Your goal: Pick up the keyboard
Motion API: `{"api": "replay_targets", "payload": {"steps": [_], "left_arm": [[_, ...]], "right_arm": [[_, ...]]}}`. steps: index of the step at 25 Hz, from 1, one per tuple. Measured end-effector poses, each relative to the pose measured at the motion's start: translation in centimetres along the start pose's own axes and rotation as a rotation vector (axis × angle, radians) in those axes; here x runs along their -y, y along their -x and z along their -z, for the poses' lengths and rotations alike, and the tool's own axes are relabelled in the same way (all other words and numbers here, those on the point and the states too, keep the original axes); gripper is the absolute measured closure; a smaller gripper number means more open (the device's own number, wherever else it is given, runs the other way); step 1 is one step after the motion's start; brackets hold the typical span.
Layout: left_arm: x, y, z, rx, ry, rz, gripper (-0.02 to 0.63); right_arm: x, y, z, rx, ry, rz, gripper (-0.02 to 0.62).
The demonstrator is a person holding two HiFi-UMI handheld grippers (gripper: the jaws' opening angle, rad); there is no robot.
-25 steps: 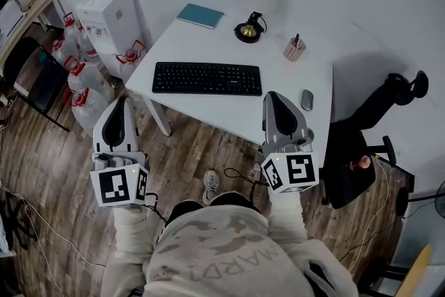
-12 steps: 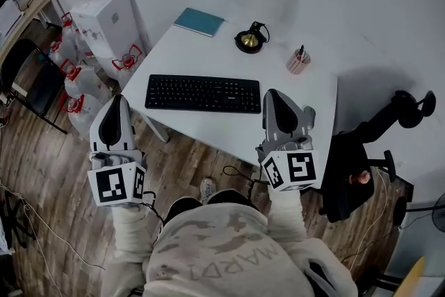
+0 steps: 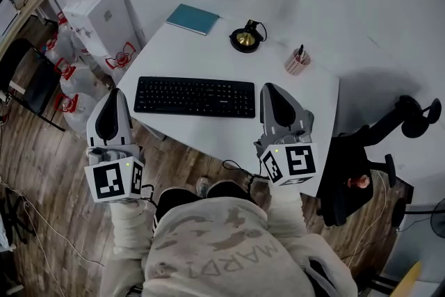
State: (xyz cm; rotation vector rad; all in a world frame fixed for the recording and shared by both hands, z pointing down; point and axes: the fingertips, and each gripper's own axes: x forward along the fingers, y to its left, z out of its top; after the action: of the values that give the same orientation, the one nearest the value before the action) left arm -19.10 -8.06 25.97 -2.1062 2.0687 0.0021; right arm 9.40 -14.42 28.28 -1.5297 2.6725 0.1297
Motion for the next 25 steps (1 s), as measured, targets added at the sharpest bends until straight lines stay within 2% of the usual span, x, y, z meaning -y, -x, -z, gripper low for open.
{"api": "replay_targets", "payload": {"steps": [11,18,25], "left_arm": [[1.0,-2.1,2.7,-0.069,-0.006,0.015,0.6],[1.1,-5.7,4.1,-0.092,-0.009,0.053,0.6],[0.4,-9.2,7.6,-0.166,0.014,0.072,0.6]], "right_arm": [[1.8,-1.4,3.4,-0.061,-0.034,0.009,0.586],[3.3,-3.6,5.0,-0.096,-0.049,0.03,0.584],[4.6,-6.5,8.1,-0.174,-0.071,0.052,0.584]]}}
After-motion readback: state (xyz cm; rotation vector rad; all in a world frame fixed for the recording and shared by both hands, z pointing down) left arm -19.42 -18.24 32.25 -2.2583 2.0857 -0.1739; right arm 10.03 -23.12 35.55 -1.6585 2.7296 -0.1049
